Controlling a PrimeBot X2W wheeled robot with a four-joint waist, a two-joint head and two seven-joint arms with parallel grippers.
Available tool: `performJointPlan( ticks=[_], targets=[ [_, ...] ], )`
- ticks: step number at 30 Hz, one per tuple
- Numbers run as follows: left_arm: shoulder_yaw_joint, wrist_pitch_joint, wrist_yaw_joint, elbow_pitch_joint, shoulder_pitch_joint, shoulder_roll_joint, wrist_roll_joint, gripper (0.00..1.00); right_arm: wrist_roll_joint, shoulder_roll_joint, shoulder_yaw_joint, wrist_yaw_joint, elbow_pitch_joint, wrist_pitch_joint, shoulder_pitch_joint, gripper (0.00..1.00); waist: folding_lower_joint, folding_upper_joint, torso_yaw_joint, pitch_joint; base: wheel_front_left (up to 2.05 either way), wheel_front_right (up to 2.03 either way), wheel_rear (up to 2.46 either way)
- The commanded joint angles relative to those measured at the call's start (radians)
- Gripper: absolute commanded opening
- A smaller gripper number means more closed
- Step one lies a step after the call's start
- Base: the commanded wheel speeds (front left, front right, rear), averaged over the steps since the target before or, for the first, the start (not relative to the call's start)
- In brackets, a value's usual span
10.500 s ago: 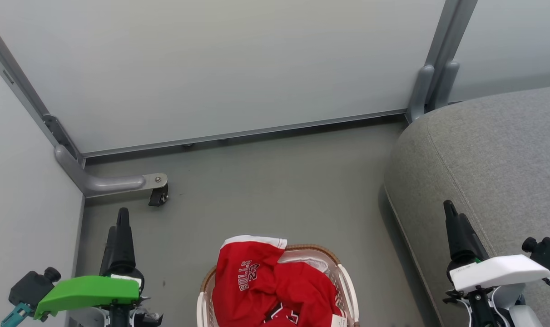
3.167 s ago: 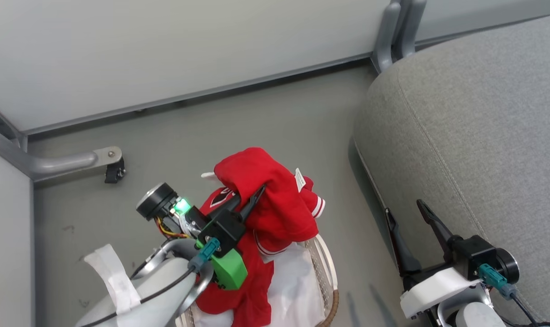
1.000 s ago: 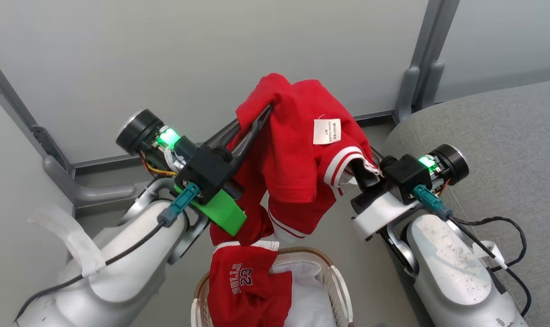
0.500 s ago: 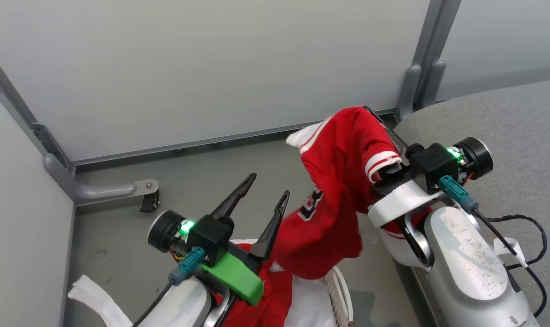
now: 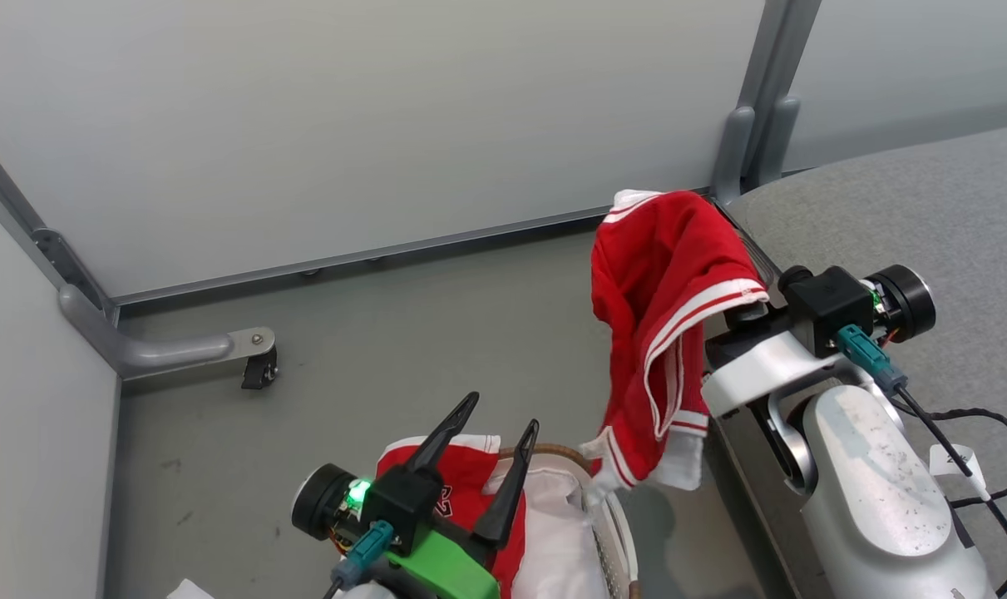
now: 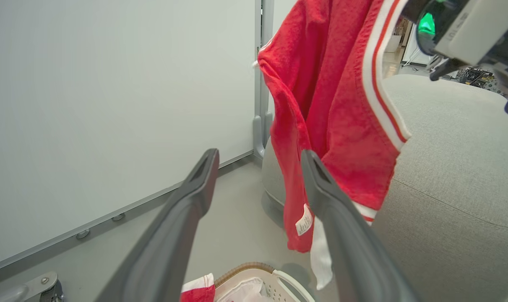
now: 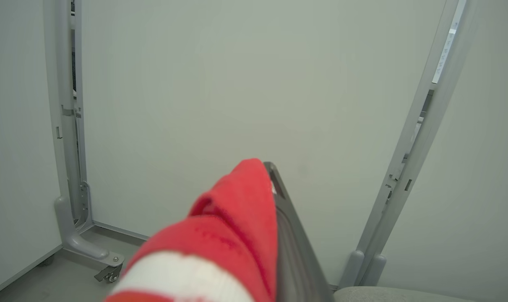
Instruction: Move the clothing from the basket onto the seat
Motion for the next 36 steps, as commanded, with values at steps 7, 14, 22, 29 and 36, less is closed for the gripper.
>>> performJointPlan(
  ticks=[7, 14, 22, 29, 36],
  targets=[
    [0.037, 0.0, -0.016, -0.006, 0.03, -0.025, 0.039, 1.0, -0.01, -0.003, -0.015, -0.001, -0.005, -0.002, -0.024, 0.0, 0.0, -0.0001, -0.054, 0.015, 0.0, 0.0, 0.0],
    [0.062, 0.0, -0.023, -0.01, 0.032, -0.037, 0.064, 1.0, -0.026, -0.003, -0.021, -0.001, -0.019, -0.002, -0.048, 0.0, 0.0, -0.0001, -0.164, 0.04, 0.0, 0.0, 0.0],
    [0.076, 0.0, -0.025, -0.007, -0.005, -0.04, 0.085, 1.0, -0.029, -0.003, -0.065, -0.001, -0.03, -0.002, -0.062, 0.0, 0.0, -0.0001, -0.294, 0.096, 0.0, 0.0, 0.0],
    [0.068, 0.0, -0.026, 0.006, -0.032, -0.029, 0.094, 1.0, -0.011, -0.003, -0.1, -0.001, -0.044, -0.002, -0.062, 0.0, 0.0, -0.0001, -0.368, 0.147, 0.0, 0.0, 0.0],
    [0.059, 0.0, -0.026, 0.011, -0.056, -0.016, 0.091, 1.0, 0.013, -0.003, -0.137, -0.001, -0.052, -0.002, -0.077, 0.0, 0.0, -0.0001, -0.389, 0.191, 0.0, 0.0, 0.0]
  ],
)
